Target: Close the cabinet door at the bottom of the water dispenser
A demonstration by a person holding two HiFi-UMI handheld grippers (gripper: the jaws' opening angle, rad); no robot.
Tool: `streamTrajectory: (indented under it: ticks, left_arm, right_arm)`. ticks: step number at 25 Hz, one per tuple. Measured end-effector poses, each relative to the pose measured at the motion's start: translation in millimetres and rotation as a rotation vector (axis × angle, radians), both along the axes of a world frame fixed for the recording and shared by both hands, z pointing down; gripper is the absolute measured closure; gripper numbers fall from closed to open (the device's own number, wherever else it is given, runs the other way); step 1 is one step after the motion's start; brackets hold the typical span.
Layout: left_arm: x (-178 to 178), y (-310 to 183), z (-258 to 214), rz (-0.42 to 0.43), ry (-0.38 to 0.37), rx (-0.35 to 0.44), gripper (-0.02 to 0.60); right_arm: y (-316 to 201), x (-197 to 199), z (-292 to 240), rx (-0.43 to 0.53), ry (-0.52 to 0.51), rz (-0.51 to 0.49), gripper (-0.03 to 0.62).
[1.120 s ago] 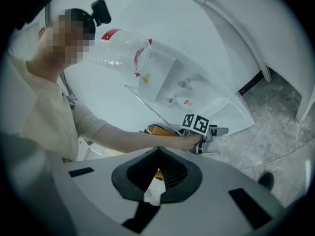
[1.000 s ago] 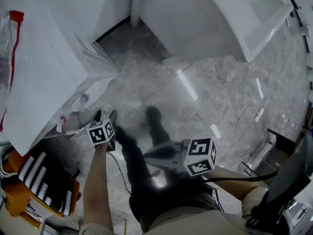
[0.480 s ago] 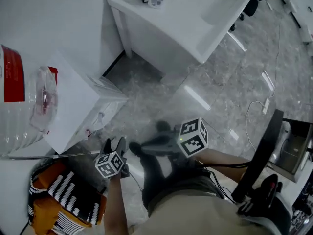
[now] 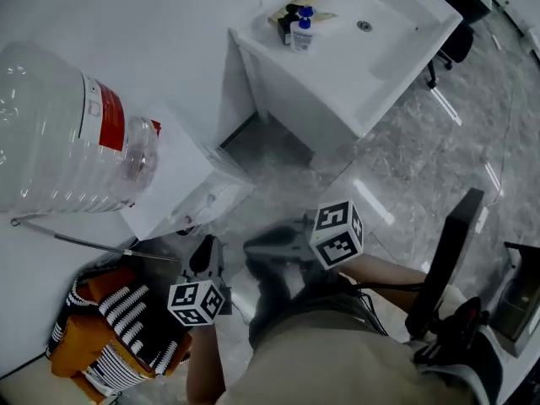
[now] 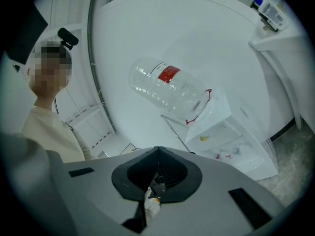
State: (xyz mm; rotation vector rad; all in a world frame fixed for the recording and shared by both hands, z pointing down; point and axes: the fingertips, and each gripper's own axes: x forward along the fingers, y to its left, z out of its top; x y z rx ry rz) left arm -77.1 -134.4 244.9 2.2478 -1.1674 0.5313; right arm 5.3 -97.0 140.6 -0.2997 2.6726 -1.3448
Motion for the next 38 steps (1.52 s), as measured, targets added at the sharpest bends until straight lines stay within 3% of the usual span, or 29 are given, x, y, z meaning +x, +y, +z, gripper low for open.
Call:
streamTrajectory:
  ticks: [2,7,9,13,15,22,29,34,38]
  left_arm:
    - [5,12,-37,-0.011,0.013,0.063,0.581]
    - [13,47,-104,-0.051,0.034,0.171,0.589]
    - [20,64,-120,-0.022,-0.002,0.206,0.589]
    - [18,89,-139,0.047,-0.150,0.280,0.589]
    - [10,102,-141,0.063,-0.176,0.294,0.589]
    - [-39,170,-143,0.045,-0.145,0.351,0.589]
    - [-81,248,-148,0.023,-0.105,0.379,0.589]
    - [-91,275,-160,0.020,-0.024,0.358,0.589]
    - [-61,293,-172,0.043,0.007,0.374,0.589]
  right_arm:
    - [4,1,-13,0.035,-0.004,-0.027,0.579]
    - [13,-2,-35,0.142,0.014,-0.104,0.579]
    - [18,-4,-48,0.186,0.007,-0.119,0.579]
    - [35,-19,-77,0.271,-0.004,-0.157,0.579]
    - [52,-34,-87,0.325,0.020,-0.202,0.579]
    - [151,-111,-97,0.516,0.164,-0.413,0.579]
    - [255,-158,-108,0.570,0.137,-0.443,0.579]
    - [291,-155,-116,0.582,0.165,-0.429,0.579]
    - [317,-121,-113,0.586,0.188,-0.405,0.579]
